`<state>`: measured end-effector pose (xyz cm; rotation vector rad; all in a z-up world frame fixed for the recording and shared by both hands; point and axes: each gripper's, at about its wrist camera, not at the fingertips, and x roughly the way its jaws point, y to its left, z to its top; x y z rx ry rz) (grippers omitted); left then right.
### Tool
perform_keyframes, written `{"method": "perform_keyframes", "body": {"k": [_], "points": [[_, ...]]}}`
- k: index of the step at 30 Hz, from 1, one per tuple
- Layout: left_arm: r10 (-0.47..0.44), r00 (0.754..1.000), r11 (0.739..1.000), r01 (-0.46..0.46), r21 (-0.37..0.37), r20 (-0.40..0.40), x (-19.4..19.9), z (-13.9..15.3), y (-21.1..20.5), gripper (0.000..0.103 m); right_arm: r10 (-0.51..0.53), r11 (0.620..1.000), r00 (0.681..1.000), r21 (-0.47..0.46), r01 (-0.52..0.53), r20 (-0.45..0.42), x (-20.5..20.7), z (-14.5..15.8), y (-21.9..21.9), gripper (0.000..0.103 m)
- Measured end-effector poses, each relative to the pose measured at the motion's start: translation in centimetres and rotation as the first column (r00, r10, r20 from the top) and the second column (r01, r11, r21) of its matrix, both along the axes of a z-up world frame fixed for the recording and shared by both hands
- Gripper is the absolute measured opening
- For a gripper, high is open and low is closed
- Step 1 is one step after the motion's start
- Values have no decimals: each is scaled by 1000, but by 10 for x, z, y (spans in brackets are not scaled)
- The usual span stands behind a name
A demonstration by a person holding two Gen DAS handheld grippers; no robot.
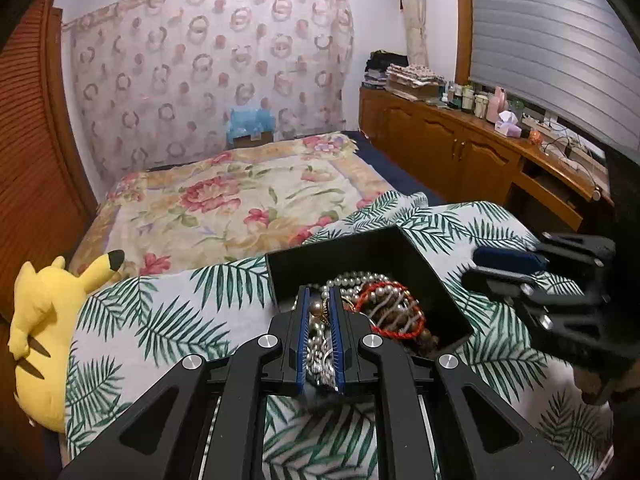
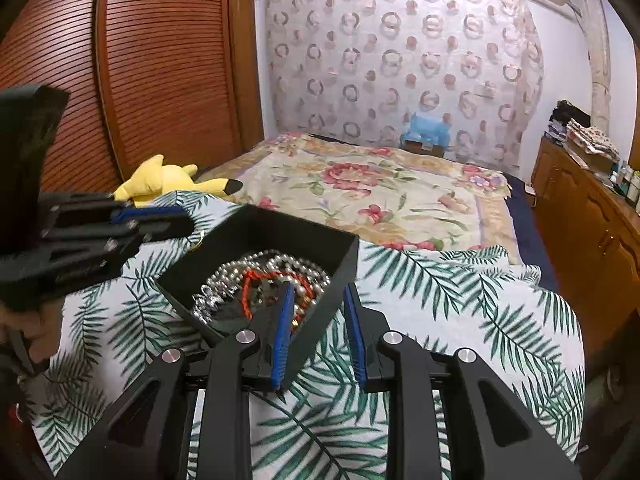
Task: Organize jewelry
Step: 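Carry red bracelet into box with right gripper while left gripper drops ring in, then move both grippers back to the bed and close the right gripper on green earrings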
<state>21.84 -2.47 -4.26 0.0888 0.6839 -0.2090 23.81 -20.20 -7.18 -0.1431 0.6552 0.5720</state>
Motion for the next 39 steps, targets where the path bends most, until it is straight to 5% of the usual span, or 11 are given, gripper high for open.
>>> {"method": "perform_keyframes", "body": {"k": [22,25,29,34,39], "points": [[34,999,999,-32,35,-35,46,-13,-8,11,-1,1000,1000,16,1,-22,-14,-17,-10,28],[27,999,999,-25,39,-41,40,-13,-9,31,1,1000,1000,19,-1,-21,-17,-17,-8,28],[20,999,999,-18,41,-36,22,-11,-7,35,6,1000,1000,23,-6,-19,-24,-17,-6,28],[4,1000,1000,-4,31,-10,-4,-5,-3,64,15,1000,1000,27,-14,-18,-33,-13,-4,28],[-3,1000,1000,3,10,-4,-32,-2,4,79,30,999,999,29,-30,-13,-50,-10,-3,28]]}}
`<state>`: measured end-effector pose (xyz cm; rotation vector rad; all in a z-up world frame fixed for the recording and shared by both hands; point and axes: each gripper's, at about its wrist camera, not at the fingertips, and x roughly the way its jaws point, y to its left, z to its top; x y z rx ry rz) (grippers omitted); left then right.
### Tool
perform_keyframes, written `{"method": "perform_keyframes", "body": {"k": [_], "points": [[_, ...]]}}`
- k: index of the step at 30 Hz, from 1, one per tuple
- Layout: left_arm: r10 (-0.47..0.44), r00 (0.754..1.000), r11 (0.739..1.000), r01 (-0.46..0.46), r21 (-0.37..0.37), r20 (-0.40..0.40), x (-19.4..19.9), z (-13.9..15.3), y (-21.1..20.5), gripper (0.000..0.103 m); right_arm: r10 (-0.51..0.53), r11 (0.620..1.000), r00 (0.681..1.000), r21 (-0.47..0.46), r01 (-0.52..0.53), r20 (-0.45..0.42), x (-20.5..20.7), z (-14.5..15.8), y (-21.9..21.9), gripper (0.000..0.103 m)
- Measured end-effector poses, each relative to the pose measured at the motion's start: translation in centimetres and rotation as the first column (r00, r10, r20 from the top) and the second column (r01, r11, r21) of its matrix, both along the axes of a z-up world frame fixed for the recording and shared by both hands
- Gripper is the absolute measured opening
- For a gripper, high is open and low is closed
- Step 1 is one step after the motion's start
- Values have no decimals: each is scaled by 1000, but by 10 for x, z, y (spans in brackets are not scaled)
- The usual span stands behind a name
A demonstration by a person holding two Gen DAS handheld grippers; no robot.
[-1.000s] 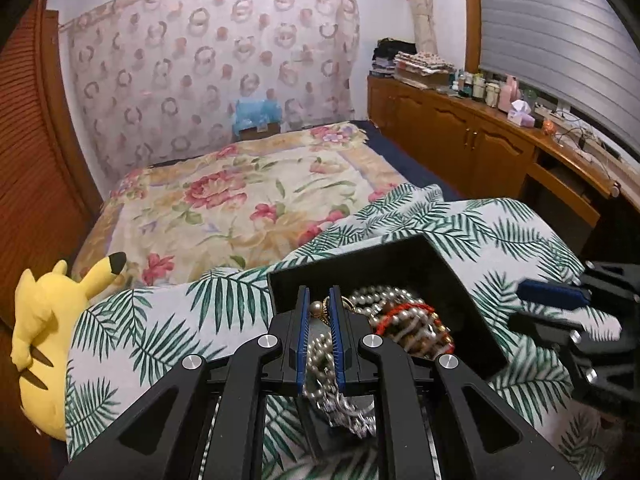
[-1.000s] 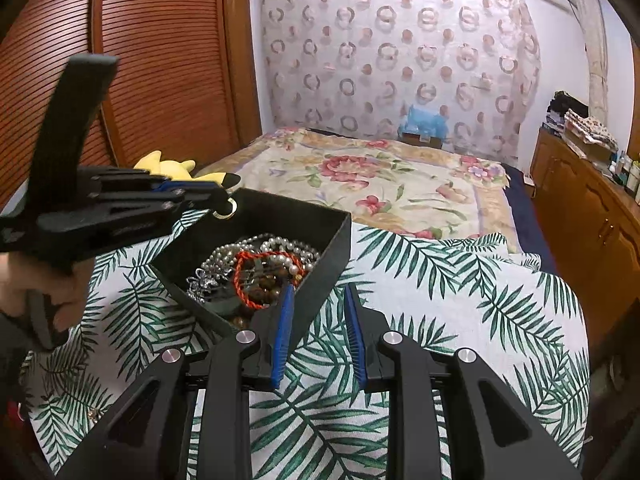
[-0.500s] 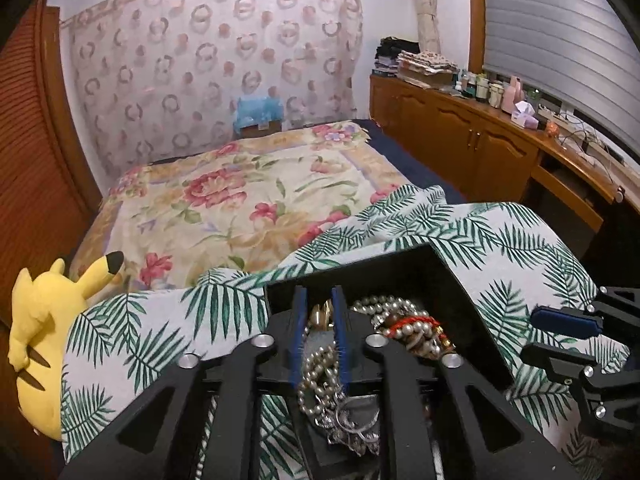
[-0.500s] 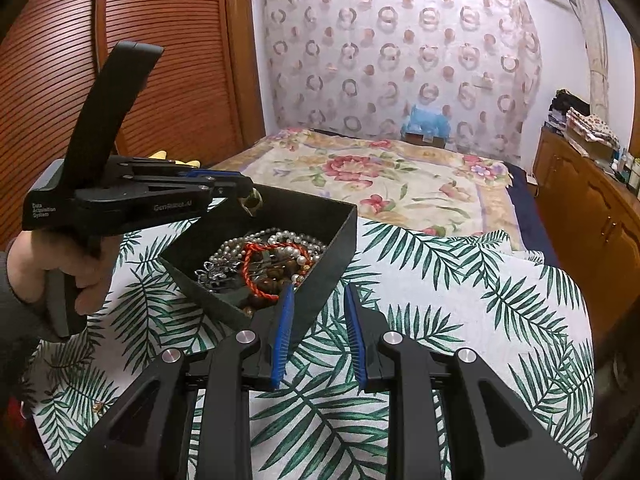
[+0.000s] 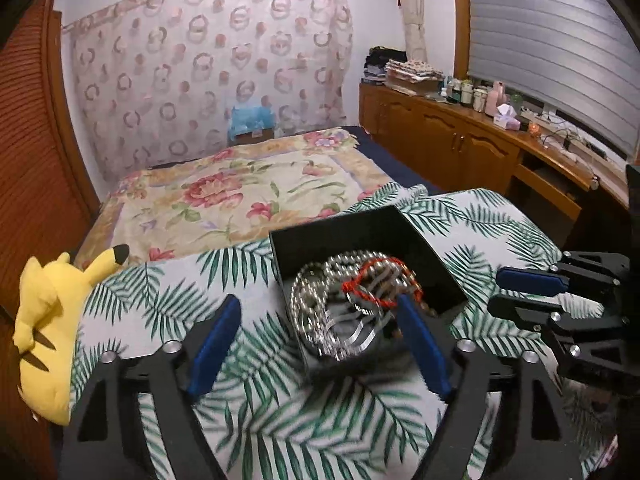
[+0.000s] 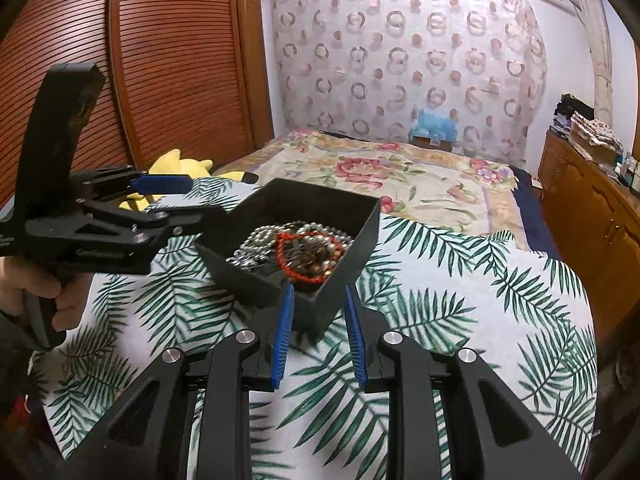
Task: Organize jewelry
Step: 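Move both grippers back to the bed and close the right gripper on green earrings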
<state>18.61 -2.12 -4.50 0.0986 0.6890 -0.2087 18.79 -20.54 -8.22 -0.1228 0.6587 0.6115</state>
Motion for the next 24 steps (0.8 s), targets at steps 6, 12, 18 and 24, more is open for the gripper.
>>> {"method": "perform_keyframes", "body": {"k": [6,12,18,24], "points": [[1,1000,1000,-1,-7,-11,-30,-8,9,87,29,1000,1000,4,-29,-11,-26,-2,2,28],[10,999,1000,-11,-21,-37,-60,-21,20,87,74,997,996,9,-74,-44,-57,-12,9,32],[28,997,999,-31,-39,-72,-84,-37,31,88,112,994,989,-1,-113,-95,-77,-27,21,32],[29,994,998,-34,-48,-104,-102,-50,39,88,161,986,978,-28,-166,-132,-90,-38,38,32]]}}
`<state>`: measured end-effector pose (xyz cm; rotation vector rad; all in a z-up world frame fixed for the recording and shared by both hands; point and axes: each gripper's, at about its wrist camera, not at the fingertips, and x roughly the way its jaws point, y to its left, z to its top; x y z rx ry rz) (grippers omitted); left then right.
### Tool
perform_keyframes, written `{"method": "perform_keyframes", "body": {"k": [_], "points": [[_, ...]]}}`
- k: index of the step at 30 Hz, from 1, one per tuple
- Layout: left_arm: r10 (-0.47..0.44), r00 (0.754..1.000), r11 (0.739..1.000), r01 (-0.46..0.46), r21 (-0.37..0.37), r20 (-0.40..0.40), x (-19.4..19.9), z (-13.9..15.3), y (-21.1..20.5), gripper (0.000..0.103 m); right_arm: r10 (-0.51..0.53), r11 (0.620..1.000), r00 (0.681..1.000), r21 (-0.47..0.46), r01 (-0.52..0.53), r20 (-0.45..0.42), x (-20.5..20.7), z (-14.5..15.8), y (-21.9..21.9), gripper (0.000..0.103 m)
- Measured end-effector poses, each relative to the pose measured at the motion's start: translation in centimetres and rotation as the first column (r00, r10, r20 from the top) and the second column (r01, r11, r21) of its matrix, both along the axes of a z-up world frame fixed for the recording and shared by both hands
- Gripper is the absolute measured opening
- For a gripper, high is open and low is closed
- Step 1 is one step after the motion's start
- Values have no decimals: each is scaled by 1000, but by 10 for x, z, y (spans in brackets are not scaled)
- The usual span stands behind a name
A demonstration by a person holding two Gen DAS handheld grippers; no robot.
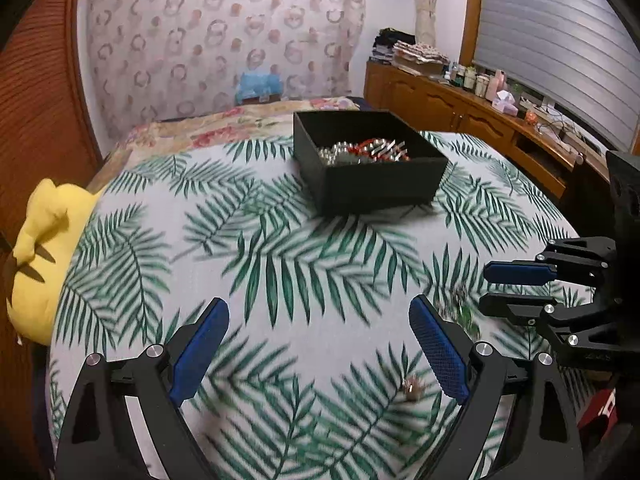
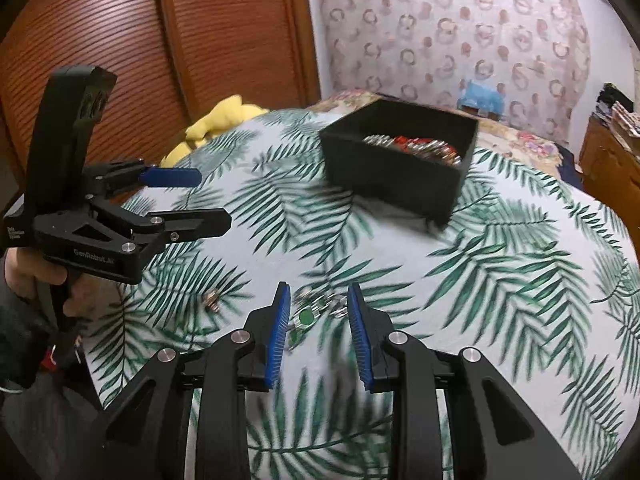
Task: Organize jewelry
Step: 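Move both grippers back to the bed and close the right gripper on green earrings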
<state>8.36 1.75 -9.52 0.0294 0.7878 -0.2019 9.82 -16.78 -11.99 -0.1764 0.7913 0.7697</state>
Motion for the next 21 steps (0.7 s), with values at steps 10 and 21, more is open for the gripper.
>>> {"method": "perform_keyframes", "body": {"k": [10,21], "points": [[-11,1000,1000,10,-22,-28,-25,-13,8,88,14,998,1000,-67,-16,-25,-6,-12,16,32],[-25,999,999,24,-22,-34,-30,-18,5,88,-8,986,999,-169,13,31,-5,-15,31,17]]}}
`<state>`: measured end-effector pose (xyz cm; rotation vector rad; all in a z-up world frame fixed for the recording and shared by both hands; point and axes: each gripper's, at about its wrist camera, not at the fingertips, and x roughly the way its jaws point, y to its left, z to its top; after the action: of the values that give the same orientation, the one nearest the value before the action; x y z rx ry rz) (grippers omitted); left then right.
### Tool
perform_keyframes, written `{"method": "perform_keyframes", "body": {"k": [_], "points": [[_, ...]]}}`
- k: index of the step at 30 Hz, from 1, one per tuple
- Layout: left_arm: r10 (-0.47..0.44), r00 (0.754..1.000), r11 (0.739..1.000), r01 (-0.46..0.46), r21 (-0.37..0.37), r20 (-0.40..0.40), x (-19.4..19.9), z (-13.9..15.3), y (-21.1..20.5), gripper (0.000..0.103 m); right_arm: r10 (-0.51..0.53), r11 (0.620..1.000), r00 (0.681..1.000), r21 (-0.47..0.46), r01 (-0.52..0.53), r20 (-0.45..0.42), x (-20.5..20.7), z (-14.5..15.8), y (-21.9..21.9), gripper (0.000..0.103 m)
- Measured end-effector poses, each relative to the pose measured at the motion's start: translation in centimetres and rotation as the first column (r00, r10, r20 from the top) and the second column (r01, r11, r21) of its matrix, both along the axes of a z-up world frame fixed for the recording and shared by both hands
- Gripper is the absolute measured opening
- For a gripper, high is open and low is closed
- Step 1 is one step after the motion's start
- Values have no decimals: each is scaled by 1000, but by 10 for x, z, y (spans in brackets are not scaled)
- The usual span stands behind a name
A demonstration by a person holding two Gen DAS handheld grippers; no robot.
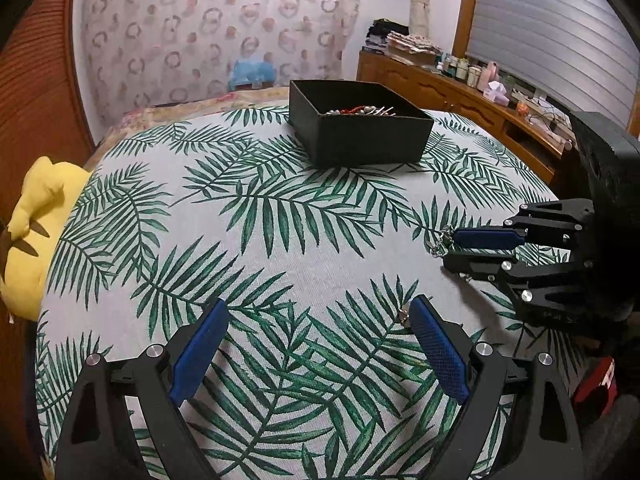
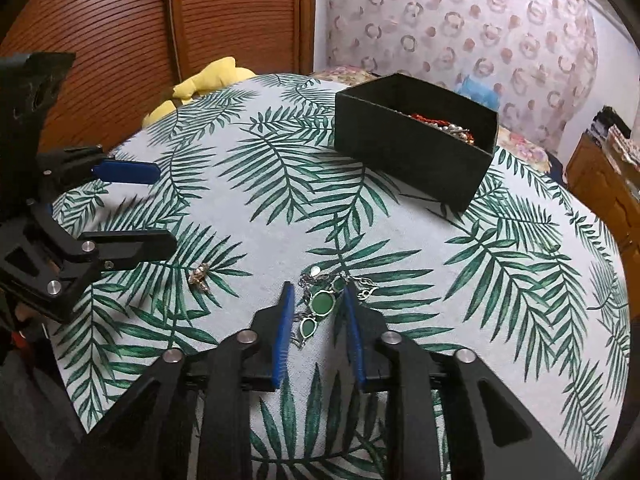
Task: Organize jewelry
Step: 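Move both grippers back to the bed and close the right gripper on green earrings, then close the left gripper on a small gold ring while right gripper lifts green earrings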
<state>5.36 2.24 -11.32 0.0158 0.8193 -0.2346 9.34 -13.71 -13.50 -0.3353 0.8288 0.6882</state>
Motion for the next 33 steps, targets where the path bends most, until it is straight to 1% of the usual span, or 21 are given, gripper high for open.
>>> {"method": "perform_keyframes", "body": {"k": [1,5,14,15,16,18,20,22,23,25,27,29,31,33], "points": [[-1,1000,1000,1,0,0,0,0,-1,88,1,1000,1000,0,-1,-3,0,0,-1,12],[-16,1000,1000,16,3,-2,-2,-2,-7,88,-2,1000,1000,9,2,-6,0,1,-9,12],[-71,997,997,71,31,11,-3,1,-31,88,-34,998,999,62,33,11,-1,16,-35,12],[-77,997,997,77,33,14,-3,2,-34,85,-37,997,999,65,36,14,-1,17,-36,12],[-84,996,996,83,35,14,-4,2,-36,80,-40,997,999,67,39,16,-1,18,-38,12],[-95,995,995,95,41,11,-3,2,-40,74,-49,996,999,71,47,18,-1,18,-43,12],[-108,994,993,107,47,8,-3,2,-44,65,-57,996,998,74,55,18,0,18,-47,12],[-120,993,991,120,55,-2,-2,0,-48,49,-64,995,998,81,63,14,0,18,-51,12],[-123,992,991,123,61,-6,-3,-2,-50,45,-66,994,998,84,65,13,0,18,-53,12],[-130,992,989,130,68,-11,-3,-3,-52,36,-71,994,997,86,70,11,0,17,-56,12],[-137,991,988,137,74,-12,-4,-4,-54,30,-74,993,997,88,73,8,0,16,-56,12],[-141,990,987,142,76,-13,-5,-5,-56,28,-75,993,997,89,74,7,1,15,-57,12],[-144,990,987,144,76,-14,-5,-6,-56,23,-75,993,997,91,74,7,1,15,-58,12],[-143,990,987,144,75,-15,-5,-7,-56,22,-75,993,997,91,74,6,1,15,-58,12]]}}
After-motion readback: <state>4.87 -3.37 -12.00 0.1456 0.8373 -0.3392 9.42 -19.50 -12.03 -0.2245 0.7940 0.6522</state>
